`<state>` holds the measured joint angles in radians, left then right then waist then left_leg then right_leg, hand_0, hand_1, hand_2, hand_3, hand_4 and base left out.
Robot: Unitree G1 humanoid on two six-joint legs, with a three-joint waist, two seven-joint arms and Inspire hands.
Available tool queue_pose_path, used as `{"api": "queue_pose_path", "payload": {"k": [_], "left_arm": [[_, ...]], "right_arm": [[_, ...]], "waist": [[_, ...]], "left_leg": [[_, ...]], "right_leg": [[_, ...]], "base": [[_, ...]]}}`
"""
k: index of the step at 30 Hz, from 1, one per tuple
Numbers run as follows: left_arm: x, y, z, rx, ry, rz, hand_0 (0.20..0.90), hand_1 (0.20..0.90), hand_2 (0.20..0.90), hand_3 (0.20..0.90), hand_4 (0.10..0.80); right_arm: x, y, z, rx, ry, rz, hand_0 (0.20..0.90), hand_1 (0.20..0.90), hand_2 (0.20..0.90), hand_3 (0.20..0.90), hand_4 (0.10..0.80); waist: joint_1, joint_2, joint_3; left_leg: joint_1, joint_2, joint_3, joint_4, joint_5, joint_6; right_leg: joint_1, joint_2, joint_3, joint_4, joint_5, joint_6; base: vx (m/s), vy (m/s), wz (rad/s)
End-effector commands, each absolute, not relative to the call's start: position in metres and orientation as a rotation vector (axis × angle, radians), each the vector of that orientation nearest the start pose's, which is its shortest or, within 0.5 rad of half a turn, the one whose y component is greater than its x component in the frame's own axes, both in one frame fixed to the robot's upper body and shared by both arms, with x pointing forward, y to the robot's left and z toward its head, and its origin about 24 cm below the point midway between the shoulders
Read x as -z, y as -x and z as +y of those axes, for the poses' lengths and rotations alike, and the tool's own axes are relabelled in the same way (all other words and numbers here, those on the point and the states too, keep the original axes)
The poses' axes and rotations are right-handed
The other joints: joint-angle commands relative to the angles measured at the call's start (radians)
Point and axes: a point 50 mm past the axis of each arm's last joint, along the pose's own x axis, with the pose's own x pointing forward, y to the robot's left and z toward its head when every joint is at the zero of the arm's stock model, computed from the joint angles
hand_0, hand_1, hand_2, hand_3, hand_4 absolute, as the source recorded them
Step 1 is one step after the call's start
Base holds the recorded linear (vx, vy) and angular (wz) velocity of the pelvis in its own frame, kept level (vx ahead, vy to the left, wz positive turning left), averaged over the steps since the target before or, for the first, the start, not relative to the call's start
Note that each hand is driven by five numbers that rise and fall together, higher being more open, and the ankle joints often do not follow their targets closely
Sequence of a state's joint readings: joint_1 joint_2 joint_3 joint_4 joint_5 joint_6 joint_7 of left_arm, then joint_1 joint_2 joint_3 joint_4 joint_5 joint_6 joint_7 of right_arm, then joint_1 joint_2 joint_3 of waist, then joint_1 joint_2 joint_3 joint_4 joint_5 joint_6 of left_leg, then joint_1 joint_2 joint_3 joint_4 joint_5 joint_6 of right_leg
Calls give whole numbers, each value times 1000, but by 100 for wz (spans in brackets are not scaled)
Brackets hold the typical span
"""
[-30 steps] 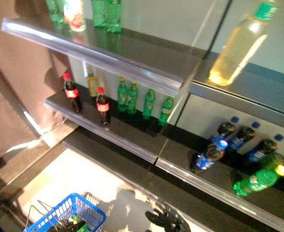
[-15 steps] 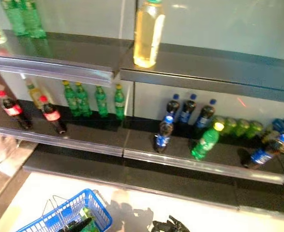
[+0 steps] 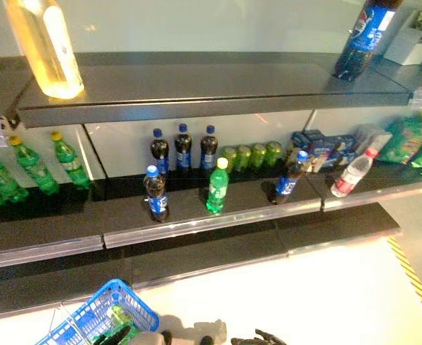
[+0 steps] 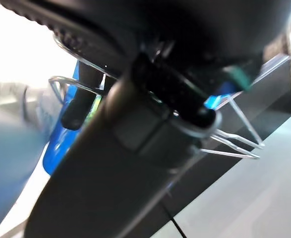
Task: Pick up the drink and place into the basket.
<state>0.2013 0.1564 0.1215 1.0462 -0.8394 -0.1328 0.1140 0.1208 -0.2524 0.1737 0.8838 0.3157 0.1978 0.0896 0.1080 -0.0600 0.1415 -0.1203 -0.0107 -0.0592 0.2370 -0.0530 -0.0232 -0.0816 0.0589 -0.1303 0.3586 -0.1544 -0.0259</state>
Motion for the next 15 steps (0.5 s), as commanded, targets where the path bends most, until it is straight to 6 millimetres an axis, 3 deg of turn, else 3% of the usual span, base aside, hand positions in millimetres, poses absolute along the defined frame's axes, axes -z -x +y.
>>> {"api": "queue_pose_path", "payload": {"k": [1,2,4,8,9,10,12,13,14,15], "left_arm": [[139,-65,268,-915,530,717,300,300,300,200,100],[140,-61,268,-929,532,718,300,300,300,200,100],[141,-57,269,-948,518,734,300,300,300,200,100],[142,-53,274,-957,498,757,300,300,300,200,100],[141,-53,276,-950,498,754,300,300,300,200,100],[139,-58,279,-924,488,741,300,300,300,200,100],[139,-58,278,-924,488,741,300,300,300,200,100],[136,-69,277,-892,490,719,300,300,300,200,100],[134,-80,274,-862,500,705,300,300,300,200,100],[133,-89,272,-830,501,694,300,300,300,200,100]], "right_arm": [[146,-110,-208,-9,-18,1148,900,900,900,900,800],[146,-110,-207,-16,-8,1154,900,900,900,900,800],[149,-108,-202,-15,-10,1174,900,900,900,900,800],[153,-103,-197,-23,13,1204,900,900,900,900,800],[153,-102,-194,-31,18,1213,900,900,900,900,800],[155,-99,-189,-37,9,1224,900,900,900,900,800],[155,-99,-190,-37,9,1224,900,900,900,900,800],[156,-99,-188,-27,9,1235,900,900,900,900,800],[155,-102,-190,-9,10,1219,900,900,900,900,800],[154,-106,-191,1,4,1203,900,900,900,900,800]], "waist": [[32,47,-2],[38,43,-13],[43,30,-23],[44,5,-35],[44,-4,-34],[43,-14,-35],[43,-13,-39],[30,4,-36],[24,25,-35],[17,32,-27]], "left_leg": [[-82,-151,39,-31,190,9],[-65,-159,28,-40,154,25],[-36,-182,13,-45,100,49],[0,-182,23,-65,68,73],[21,-183,22,-81,62,84],[62,-173,18,-113,56,99],[59,-171,19,-114,57,99],[112,-132,10,-145,55,99],[117,-102,-4,-143,58,91],[118,-93,-20,-136,58,82]], "right_leg": [[180,52,12,-193,78,19],[179,61,10,-172,52,13],[172,65,7,-113,49,25],[163,59,-9,-18,94,60],[150,58,-12,51,140,89],[108,48,-8,207,279,170],[105,51,-8,205,283,170],[25,-4,-21,310,297,189],[6,-82,-30,218,244,161],[20,-122,-18,103,228,145]], "base": [[367,-176,-9],[378,-164,18],[269,-102,10],[210,-102,-8],[226,-151,8],[167,-121,0],[103,-117,-9],[146,-284,-21],[185,-432,1],[123,-419,15]]}}
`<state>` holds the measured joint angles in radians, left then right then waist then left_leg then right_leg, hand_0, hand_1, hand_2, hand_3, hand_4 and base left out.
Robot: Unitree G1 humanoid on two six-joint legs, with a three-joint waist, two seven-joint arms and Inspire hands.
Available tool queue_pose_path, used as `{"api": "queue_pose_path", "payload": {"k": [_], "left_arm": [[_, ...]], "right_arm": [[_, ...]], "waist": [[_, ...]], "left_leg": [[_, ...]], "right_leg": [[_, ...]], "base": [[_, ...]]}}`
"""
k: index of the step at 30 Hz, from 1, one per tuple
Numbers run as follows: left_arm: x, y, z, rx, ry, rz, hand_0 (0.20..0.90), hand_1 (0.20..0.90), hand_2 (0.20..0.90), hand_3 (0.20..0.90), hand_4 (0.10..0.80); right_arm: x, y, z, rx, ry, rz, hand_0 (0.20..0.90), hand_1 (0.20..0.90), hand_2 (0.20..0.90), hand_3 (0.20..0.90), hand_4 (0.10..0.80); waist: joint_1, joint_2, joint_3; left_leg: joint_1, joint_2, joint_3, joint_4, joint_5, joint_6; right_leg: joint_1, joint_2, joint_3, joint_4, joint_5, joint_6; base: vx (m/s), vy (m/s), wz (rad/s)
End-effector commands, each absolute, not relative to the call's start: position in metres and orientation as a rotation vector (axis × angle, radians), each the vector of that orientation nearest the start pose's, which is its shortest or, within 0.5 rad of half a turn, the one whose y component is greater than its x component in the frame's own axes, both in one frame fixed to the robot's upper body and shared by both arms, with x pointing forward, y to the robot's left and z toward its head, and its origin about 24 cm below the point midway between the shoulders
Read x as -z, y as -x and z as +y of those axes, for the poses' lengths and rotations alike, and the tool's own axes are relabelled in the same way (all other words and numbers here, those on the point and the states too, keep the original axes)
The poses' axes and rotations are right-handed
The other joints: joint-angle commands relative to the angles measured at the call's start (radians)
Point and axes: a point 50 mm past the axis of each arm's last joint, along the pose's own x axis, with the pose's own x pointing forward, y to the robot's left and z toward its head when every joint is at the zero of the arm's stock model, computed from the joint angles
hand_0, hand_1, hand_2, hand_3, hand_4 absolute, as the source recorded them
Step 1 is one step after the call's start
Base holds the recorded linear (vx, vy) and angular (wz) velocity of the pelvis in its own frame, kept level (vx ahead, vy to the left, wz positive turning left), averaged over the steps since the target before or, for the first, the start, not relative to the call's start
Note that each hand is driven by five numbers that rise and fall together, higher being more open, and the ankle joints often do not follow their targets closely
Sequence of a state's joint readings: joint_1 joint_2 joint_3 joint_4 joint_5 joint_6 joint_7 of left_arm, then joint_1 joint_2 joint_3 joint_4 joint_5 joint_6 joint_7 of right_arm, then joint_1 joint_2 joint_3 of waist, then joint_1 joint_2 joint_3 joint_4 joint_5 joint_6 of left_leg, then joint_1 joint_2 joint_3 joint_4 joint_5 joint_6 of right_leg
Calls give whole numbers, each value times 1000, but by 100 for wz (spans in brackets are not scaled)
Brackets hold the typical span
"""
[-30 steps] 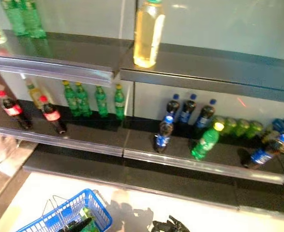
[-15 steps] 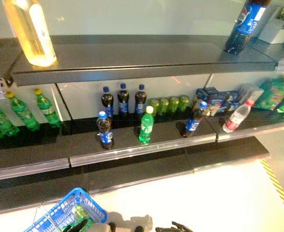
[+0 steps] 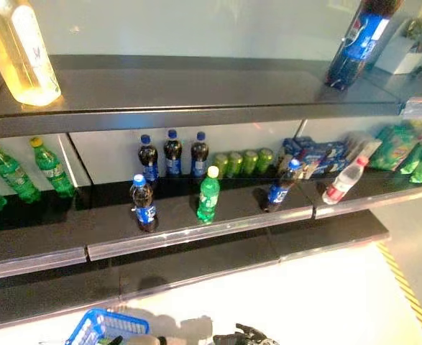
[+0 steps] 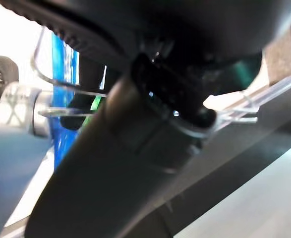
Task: Pick up the drink and place into the basket.
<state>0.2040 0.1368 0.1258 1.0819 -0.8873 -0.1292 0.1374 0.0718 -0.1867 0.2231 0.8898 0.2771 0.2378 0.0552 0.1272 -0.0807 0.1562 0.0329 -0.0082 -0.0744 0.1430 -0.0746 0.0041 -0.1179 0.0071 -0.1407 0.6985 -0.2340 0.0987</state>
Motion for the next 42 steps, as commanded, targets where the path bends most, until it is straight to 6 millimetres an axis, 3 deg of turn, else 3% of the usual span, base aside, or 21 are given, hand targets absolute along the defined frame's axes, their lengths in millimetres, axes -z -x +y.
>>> {"api": "queue_pose_path", "payload": {"k": [1,3,5,7,11,13,14,16,18,20,22,24,27,31,32,34,36,38,40,41,42], "left_arm": [[132,-96,271,-812,502,686,300,300,300,200,100],[131,-107,268,-800,511,679,300,300,300,200,100],[128,-113,270,-824,534,662,300,300,300,200,100],[126,-115,273,-842,544,647,300,300,300,200,100],[125,-112,277,-889,528,648,300,300,300,200,100],[130,-104,273,-930,545,693,300,300,300,200,100],[135,-100,266,-884,516,740,300,300,300,200,100],[139,-100,256,-830,489,777,300,300,300,200,100],[143,-94,247,-859,521,793,300,300,300,200,100],[146,-80,246,-889,536,810,300,300,300,200,100],[150,-63,248,-930,543,825,300,300,300,200,100],[152,-54,249,-974,554,829,300,300,300,200,100],[153,-54,249,-976,552,831,300,300,300,200,100],[154,-58,247,-966,557,830,300,300,300,200,100],[153,-59,249,-971,562,819,300,300,300,200,100],[149,-70,253,-952,562,778,300,300,300,200,100],[145,-82,257,-913,568,731,300,300,300,200,100],[139,-101,258,-861,582,674,300,300,300,200,100],[128,-136,250,-776,591,610,300,300,300,200,100],[126,-141,249,-760,591,601,300,300,300,200,100],[121,-152,247,-729,586,579,300,300,300,200,100]], "right_arm": [[154,-108,-192,7,-1,1192,900,900,900,900,800],[154,-111,-193,19,-3,1184,900,900,900,900,800],[153,-116,-194,-5,25,1182,900,900,900,900,800],[152,-123,-188,-53,63,1170,900,900,900,900,800],[149,-131,-178,-135,90,1165,900,900,900,900,800],[146,-133,-178,-150,122,1173,900,900,900,900,800],[148,-128,-181,-93,83,1181,900,900,900,900,800],[150,-121,-189,-25,63,1188,900,900,900,900,800],[151,-116,-202,-28,90,1192,900,900,900,900,800],[151,-116,-211,-45,114,1193,900,900,900,900,800],[152,-116,-214,-48,131,1205,900,900,900,900,800],[153,-120,-208,-60,131,1194,900,900,900,900,800],[152,-125,-202,-70,129,1175,900,900,900,900,800],[146,-140,-184,-116,154,1118,900,900,900,900,800],[145,-140,-180,-124,154,1119,900,900,900,900,800],[146,-137,-171,-136,151,1125,900,900,900,900,800],[147,-134,-169,-141,157,1128,900,900,900,900,800],[148,-132,-171,-118,137,1134,900,900,900,900,800],[148,-134,-174,-77,111,1116,900,900,900,900,800],[148,-135,-174,-71,106,1112,900,900,900,900,800],[149,-136,-175,-60,93,1102,900,900,900,900,800]], "waist": [[-7,55,-37],[-19,56,-36],[-28,62,-29],[-22,69,-14],[-1,56,-24],[-3,42,-32],[-9,35,-28],[-22,25,-23],[-16,26,-17],[1,39,-18],[21,58,-28],[41,71,-32],[50,73,-30],[52,53,-28],[47,46,-24],[10,35,-15],[-16,44,-11],[-36,45,-9],[-39,48,-5],[-40,49,-3],[-41,51,0]], "left_leg": [[-38,-93,-20,-36,76,49],[-40,-88,-49,-23,57,38],[-17,-50,-57,-27,24,20],[21,18,-54,-40,-1,-3],[23,146,-51,-40,23,-66],[13,226,-36,-41,71,-98],[-33,232,51,10,98,-91],[-83,200,151,82,98,-72],[-106,94,176,130,43,-53],[-106,-5,156,107,35,-40],[-78,-88,74,9,58,-18],[-47,-131,14,-92,102,-11],[-41,-145,2,-127,129,-13],[-74,-144,2,-74,119,-7],[-65,-147,0,-71,115,4],[-31,-131,33,-82,97,43],[-13,-100,37,-87,83,58],[-9,-83,46,-73,67,63],[-19,-71,19,-54,62,48],[-21,-69,13,-49,59,46],[-22,-57,2,-39,49,36]], "right_leg": [[70,-99,9,-343,299,8],[74,-178,71,-546,338,4],[62,-253,120,-692,420,37],[53,-290,117,-707,451,67],[98,-257,55,-638,331,73],[108,-192,26,-600,261,19],[132,-188,-36,-612,257,1],[160,-181,-117,-635,258,-20],[176,-178,-152,-666,274,-24],[182,-149,-149,-690,285,-24],[183,-96,-128,-702,285,-35],[196,-54,-122,-708,278,-41],[205,-37,-126,-706,271,-44],[189,-3,-138,-571,177,-75],[167,3,-130,-477,189,-61],[48,10,-89,-171,288,13],[-57,9,-47,20,318,35],[-67,-41,-26,-28,304,27],[19,-135,9,-315,309,2],[31,-152,17,-364,320,2],[59,-204,47,-482,356,12]], "base": [[114,-367,38],[156,-433,30],[171,-538,29],[124,-616,32],[109,-695,22],[101,-789,24],[-1,-585,44],[-59,-434,114],[-26,-313,113],[64,-223,20],[158,-192,-5],[188,-168,-6],[123,-127,-5],[145,-144,8],[165,-121,8],[147,-132,-19],[94,-189,-29],[101,-276,7],[72,-361,63],[57,-438,80],[68,-492,79]]}}
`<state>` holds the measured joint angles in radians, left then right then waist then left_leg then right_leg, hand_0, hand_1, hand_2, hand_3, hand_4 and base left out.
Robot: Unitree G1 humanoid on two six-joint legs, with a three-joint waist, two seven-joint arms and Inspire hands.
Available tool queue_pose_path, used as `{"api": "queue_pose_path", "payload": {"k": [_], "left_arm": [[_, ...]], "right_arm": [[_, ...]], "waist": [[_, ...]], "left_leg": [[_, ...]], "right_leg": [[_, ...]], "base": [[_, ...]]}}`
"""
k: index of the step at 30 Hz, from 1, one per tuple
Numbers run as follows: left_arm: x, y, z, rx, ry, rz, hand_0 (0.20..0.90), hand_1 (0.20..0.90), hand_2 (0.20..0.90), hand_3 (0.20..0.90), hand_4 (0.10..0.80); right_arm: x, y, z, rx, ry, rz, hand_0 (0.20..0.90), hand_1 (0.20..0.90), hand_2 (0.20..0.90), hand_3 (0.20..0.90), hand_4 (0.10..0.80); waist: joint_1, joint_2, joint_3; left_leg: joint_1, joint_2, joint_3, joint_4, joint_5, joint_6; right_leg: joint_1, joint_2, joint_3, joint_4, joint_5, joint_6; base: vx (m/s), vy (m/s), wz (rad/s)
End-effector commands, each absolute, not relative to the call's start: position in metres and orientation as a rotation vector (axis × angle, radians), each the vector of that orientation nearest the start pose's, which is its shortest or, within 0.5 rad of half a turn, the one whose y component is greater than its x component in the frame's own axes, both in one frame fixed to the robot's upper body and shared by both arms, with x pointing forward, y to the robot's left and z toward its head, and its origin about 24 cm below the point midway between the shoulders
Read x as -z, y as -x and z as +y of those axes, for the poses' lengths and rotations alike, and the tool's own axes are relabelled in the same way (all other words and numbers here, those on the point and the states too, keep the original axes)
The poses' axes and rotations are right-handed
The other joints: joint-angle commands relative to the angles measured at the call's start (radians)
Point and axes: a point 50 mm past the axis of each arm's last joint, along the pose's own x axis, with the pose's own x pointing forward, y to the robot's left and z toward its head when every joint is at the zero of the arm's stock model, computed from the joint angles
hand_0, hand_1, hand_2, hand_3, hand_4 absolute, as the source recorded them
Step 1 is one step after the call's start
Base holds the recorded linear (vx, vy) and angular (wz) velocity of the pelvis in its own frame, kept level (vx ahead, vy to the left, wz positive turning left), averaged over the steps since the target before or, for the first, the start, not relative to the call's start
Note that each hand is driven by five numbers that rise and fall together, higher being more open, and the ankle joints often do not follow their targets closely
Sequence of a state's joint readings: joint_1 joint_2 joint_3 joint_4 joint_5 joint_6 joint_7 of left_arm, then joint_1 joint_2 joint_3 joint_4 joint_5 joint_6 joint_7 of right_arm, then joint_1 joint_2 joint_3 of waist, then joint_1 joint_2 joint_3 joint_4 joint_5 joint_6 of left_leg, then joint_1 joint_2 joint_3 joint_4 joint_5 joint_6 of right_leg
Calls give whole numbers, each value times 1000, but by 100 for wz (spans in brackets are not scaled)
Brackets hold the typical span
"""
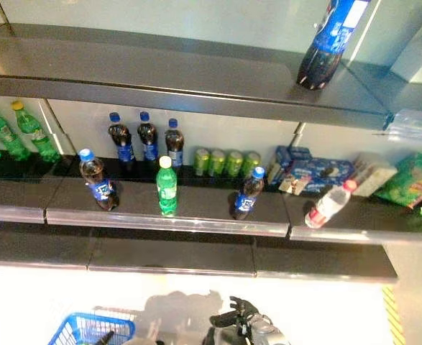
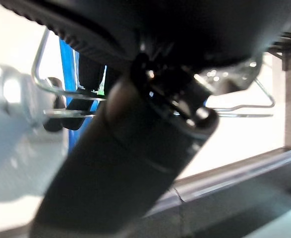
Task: Pick up the drink and place into the basket.
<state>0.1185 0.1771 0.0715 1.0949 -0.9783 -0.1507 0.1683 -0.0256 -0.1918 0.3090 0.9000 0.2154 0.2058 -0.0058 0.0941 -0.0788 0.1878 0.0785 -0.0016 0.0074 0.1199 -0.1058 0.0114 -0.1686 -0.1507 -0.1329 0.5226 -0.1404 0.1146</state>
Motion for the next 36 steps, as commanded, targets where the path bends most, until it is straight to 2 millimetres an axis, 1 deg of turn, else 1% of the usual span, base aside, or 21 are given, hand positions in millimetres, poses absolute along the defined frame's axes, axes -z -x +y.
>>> {"api": "queue_pose_path", "payload": {"k": [1,2,3,4,5,6,8,9,10,11,13,14,16,17,18,21,23,25,27,33,36], "left_arm": [[119,-156,247,-730,585,568,300,300,300,200,100],[119,-157,248,-736,584,569,300,300,300,200,100],[118,-155,251,-757,576,572,300,300,300,200,100],[119,-151,257,-792,554,591,300,300,300,200,100],[119,-148,259,-806,538,603,300,300,300,200,100],[121,-142,263,-832,504,633,300,300,300,200,100],[124,-133,266,-874,502,658,300,300,300,200,100],[132,-118,264,-906,532,703,300,300,300,200,100],[136,-110,261,-901,531,732,300,300,300,200,100],[141,-103,255,-889,515,775,300,300,300,200,100],[147,-95,245,-863,500,820,300,300,300,200,100],[147,-95,245,-863,502,820,300,300,300,200,100],[148,-92,240,-854,530,809,300,300,300,200,100],[147,-92,240,-819,530,795,300,300,300,200,100],[147,-91,239,-807,530,782,300,300,300,200,100],[144,-96,239,-788,525,757,300,300,300,200,100],[137,-108,240,-768,538,711,300,300,300,200,100],[132,-115,241,-735,535,676,300,300,300,200,100],[129,-115,244,-717,516,667,300,300,300,200,100],[134,-95,252,-754,486,725,300,300,300,200,100],[139,-82,253,-796,482,762,300,300,300,200,100]], "right_arm": [[148,-137,-174,-66,94,1097,900,900,900,900,800],[148,-138,-173,-72,99,1095,900,900,900,900,800],[147,-142,-171,-86,109,1087,900,900,900,900,800],[143,-150,-167,-115,118,1074,900,900,900,900,800],[142,-152,-166,-128,121,1066,900,900,900,900,800],[140,-155,-161,-150,108,1065,900,900,900,900,800],[140,-155,-159,-154,93,1081,900,900,900,900,800],[138,-154,-161,-160,118,1085,900,900,900,900,800],[137,-154,-166,-149,113,1077,900,900,900,900,800],[138,-151,-171,-112,89,1080,900,900,900,900,800],[140,-145,-186,-44,101,1089,900,900,900,900,800],[140,-145,-187,-42,102,1089,900,900,900,900,800],[142,-138,-200,-32,108,1077,900,900,900,900,800],[141,-137,-206,-21,113,1058,900,900,900,900,800],[139,-140,-209,-24,129,1032,900,900,900,900,800],[131,-151,-208,-33,143,968,900,900,900,900,800],[111,-173,-192,-133,201,852,900,900,900,900,800],[92,-182,-180,-220,242,740,900,900,900,900,800],[63,-192,-172,-317,304,602,900,900,900,900,800],[14,-210,-170,-403,401,337,900,900,900,900,800],[-24,-221,-173,-361,405,137,900,900,900,900,800]], "waist": [[-5,51,-32],[-4,51,-28],[1,54,-25],[9,56,-21],[11,56,-21],[19,51,-27],[19,50,-32],[8,55,-38],[4,57,-35],[0,55,-31],[-18,42,-24],[-20,41,-25],[-38,42,-30],[-45,52,-28],[-45,58,-24],[-50,71,-23],[-52,72,-24],[-61,74,-26],[-71,75,-32],[-81,69,-53],[-88,63,-67]], "left_leg": [[-66,-49,-85,-8,71,17],[-55,-32,-88,-5,60,5],[-43,3,-94,-3,50,-15],[-34,71,-105,3,48,-43],[-32,88,-107,5,51,-51],[-36,145,-99,-7,73,-85],[-28,180,-90,-27,97,-104],[-29,237,-72,-69,150,-120],[-32,257,-56,-92,178,-123],[-48,261,-41,-97,197,-119],[-90,230,6,-31,176,-96],[-92,226,9,-25,170,-94],[-87,193,68,-15,147,-87],[-88,198,68,-28,175,-103],[-83,194,39,-42,181,-109],[-62,205,38,-88,205,-123],[-50,200,13,-112,209,-130],[-38,197,12,-127,209,-134],[-23,191,21,-140,202,-132],[13,194,62,-175,195,-128],[26,200,86,-190,193,-128]], "right_leg": [[128,-88,51,-383,298,10],[141,-121,57,-438,338,25],[151,-148,63,-468,352,41],[157,-149,64,-450,306,60],[164,-146,58,-447,287,64],[187,-128,27,-453,239,67],[191,-100,9,-439,206,58],[177,-62,-5,-408,161,26],[175,-46,-23,-402,149,7],[178,-34,-40,-401,143,-10],[180,-24,-67,-408,139,-36],[180,-25,-69,-408,139,-36],[174,-25,-91,-419,148,-40],[175,-14,-90,-416,147,-45],[177,-8,-82,-410,142,-48],[186,0,-84,-400,125,-50],[193,-8,-83,-401,122,-45],[202,-13,-84,-407,125,-43],[209,-21,-79,-418,128,-32],[233,-29,-75,-465,147,-10],[240,-28,-67,-491,158,-2]], "base": [[86,-573,55],[71,-584,30],[40,-746,8],[14,-758,-2],[-3,-857,-7],[2,-647,-8],[-27,-554,-2],[-94,-488,-7],[-132,-514,-11],[-132,-334,-6],[-125,-242,25],[-85,-108,47],[-63,-57,25],[-19,-14,25],[14,22,40],[24,53,28],[23,68,37],[23,75,-4],[27,63,-9],[19,20,-2],[17,-15,-6]]}}
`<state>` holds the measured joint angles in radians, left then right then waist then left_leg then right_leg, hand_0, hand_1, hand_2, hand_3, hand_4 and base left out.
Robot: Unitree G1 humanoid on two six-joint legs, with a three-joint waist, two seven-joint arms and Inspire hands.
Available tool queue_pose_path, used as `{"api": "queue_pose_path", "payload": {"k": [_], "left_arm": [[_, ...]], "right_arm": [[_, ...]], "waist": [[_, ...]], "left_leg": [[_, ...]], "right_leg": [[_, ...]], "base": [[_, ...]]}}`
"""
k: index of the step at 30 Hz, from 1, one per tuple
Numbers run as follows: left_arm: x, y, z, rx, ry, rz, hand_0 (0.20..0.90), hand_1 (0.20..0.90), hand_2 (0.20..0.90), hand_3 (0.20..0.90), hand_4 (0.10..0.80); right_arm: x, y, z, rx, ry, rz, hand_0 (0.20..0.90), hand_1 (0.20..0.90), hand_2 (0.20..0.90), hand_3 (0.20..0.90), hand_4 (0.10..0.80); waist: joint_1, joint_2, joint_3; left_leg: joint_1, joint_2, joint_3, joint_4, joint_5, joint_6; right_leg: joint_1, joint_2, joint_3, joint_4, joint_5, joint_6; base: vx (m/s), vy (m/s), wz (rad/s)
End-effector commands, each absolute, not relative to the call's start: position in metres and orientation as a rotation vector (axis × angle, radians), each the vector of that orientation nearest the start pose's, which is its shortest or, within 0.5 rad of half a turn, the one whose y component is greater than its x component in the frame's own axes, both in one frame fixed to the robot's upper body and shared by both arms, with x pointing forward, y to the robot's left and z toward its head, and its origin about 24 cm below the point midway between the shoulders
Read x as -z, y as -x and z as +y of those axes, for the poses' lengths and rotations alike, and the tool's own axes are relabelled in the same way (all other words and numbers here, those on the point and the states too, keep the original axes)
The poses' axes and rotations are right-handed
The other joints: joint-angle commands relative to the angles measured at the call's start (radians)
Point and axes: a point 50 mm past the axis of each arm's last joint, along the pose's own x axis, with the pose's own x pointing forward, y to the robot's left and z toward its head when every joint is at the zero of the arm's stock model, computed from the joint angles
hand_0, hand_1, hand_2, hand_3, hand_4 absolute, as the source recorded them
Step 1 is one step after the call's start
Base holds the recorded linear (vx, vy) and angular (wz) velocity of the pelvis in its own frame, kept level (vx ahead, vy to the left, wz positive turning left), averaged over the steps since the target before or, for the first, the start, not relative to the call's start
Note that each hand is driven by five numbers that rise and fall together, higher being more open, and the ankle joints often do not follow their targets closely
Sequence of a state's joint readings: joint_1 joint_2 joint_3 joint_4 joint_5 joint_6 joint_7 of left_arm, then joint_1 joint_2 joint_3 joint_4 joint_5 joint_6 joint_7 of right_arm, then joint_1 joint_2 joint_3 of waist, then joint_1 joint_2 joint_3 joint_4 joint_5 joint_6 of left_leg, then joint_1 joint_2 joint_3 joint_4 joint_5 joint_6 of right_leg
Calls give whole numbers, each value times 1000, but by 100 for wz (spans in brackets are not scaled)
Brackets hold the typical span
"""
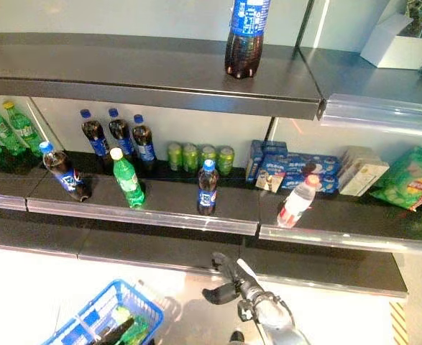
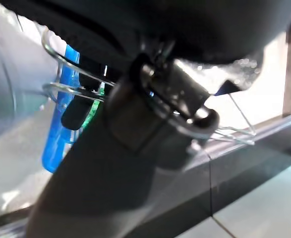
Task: Pick up the drink and place into the basket.
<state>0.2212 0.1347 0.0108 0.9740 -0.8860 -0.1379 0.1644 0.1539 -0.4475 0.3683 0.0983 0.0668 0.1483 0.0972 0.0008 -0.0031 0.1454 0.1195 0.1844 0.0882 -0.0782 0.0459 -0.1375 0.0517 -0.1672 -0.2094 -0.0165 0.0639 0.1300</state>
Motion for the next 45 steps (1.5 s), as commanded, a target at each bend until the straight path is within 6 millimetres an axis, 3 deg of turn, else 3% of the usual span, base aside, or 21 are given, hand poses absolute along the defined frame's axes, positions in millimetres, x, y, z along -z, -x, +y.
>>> {"api": "queue_pose_path", "payload": {"k": [1,6,11,15,19,22,24,27,36,42,45], "left_arm": [[140,-77,253,-805,482,768,300,300,300,200,100],[144,-63,250,-837,487,787,300,300,300,200,100],[145,-64,244,-842,511,776,300,300,300,200,100],[146,-66,239,-825,520,759,300,300,300,200,100],[147,-70,230,-769,516,774,300,300,300,200,100],[149,-73,221,-733,500,812,300,300,300,200,100],[150,-72,221,-731,489,820,300,300,300,200,100],[150,-63,229,-783,473,836,300,300,300,200,100],[149,-51,233,-795,494,831,300,300,300,200,100],[147,-63,224,-722,514,797,300,300,300,200,100],[142,-84,216,-669,531,749,300,300,300,200,100]], "right_arm": [[-35,-224,-177,-339,389,90,900,900,900,900,800],[-106,-228,-198,-78,283,-301,900,900,900,900,800],[-131,-220,-218,198,184,-498,900,900,900,900,800],[-128,-222,-230,350,95,-486,900,900,900,900,800],[-128,-223,-239,439,90,-480,900,900,900,900,800],[-130,-229,-241,507,72,-495,900,900,900,900,800],[-130,-227,-241,536,60,-507,900,900,900,900,800],[-127,-218,-245,633,39,-529,900,900,900,900,800],[-118,-213,-247,734,64,-480,900,900,900,900,800],[-115,-217,-249,746,73,-446,900,900,900,900,800],[-121,-230,-247,713,56,-460,900,900,900,900,800]], "waist": [[3,-14,-27],[-17,-9,-43],[-33,3,-54],[-33,5,-57],[-20,3,-36],[-6,14,-12],[-9,20,-7],[-16,28,12],[-17,55,46],[-17,69,87],[-16,79,140]], "left_leg": [[-11,16,11,5,40,21],[1,38,41,-7,35,19],[2,53,60,-9,35,14],[4,68,83,6,39,6],[-81,62,71,151,51,-9],[-111,26,23,127,32,15],[-104,18,29,128,26,20],[-125,-14,50,224,-15,22],[-150,-23,68,320,-57,25],[-219,-23,52,401,-43,23],[-301,-21,18,471,-23,22]], "right_leg": [[22,-10,12,42,-45,-16],[23,-3,24,32,-47,-14],[20,6,32,25,-51,-17],[25,23,33,16,-54,-32],[35,43,29,12,-55,-57],[6,24,25,65,-70,-54],[-3,18,25,91,-80,-55],[-24,-22,7,169,-104,-46],[-44,-48,17,228,-120,-43],[-97,-48,23,293,-134,-51],[-175,-49,35,370,-147,-64]], "base": [[20,-38,-15],[13,-49,-7],[-5,-49,-11],[19,-79,-7],[18,-53,-6],[25,121,15],[51,157,6],[119,172,7],[85,66,0],[-2,-4,-6],[-109,-6,-1]]}}
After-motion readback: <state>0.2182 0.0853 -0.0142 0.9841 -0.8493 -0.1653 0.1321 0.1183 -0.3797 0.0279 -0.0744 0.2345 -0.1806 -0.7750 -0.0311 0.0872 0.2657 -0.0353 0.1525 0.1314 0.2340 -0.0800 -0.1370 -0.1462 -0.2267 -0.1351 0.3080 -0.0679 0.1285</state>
